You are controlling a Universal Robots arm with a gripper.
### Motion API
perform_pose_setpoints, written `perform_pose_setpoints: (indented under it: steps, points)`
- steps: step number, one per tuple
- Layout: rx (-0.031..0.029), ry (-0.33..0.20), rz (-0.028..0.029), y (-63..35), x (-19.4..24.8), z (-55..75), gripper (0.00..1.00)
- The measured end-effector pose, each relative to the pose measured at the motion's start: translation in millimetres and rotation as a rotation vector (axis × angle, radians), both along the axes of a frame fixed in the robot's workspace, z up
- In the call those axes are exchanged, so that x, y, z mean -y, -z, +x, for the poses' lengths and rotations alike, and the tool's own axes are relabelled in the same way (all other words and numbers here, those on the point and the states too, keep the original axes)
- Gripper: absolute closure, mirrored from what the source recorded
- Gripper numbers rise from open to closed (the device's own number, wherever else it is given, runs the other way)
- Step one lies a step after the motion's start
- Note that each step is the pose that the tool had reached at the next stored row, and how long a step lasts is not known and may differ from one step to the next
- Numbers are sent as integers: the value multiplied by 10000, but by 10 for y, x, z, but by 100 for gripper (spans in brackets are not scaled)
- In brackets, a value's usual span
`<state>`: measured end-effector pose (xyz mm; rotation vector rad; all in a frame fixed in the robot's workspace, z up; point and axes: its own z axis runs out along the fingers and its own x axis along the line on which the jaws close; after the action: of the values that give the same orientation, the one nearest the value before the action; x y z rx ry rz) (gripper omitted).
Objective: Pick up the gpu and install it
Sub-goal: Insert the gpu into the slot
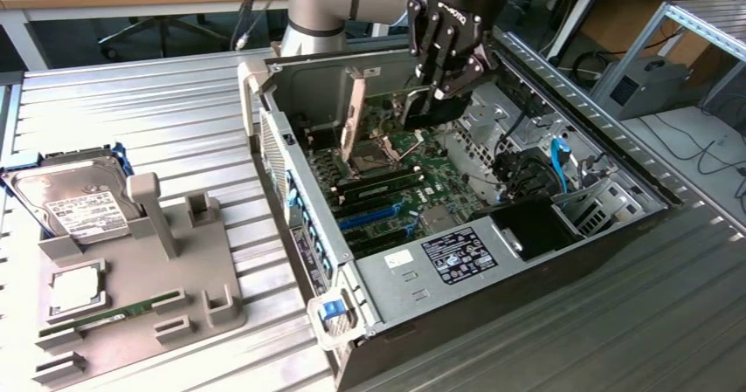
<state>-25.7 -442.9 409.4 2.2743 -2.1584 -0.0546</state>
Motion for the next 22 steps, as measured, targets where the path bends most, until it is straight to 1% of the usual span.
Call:
perform_pose_setpoints:
  steps: [3, 4, 5, 6, 9, 12, 18, 22]
  points:
    - [0, 5, -1, 451, 0, -5, 73]
    - [0, 258, -1, 529, 1, -6, 73]
    - [0, 375, 0, 594, 42, -15, 73]
    - [0, 392, -1, 643, 51, -16, 73]
    - [1, 391, 0, 644, 51, -16, 73]
    - [1, 391, 1, 669, 51, -16, 73]
    - [1, 391, 0, 755, 51, -20, 73]
    - [1, 391, 1, 834, 51, -24, 73]
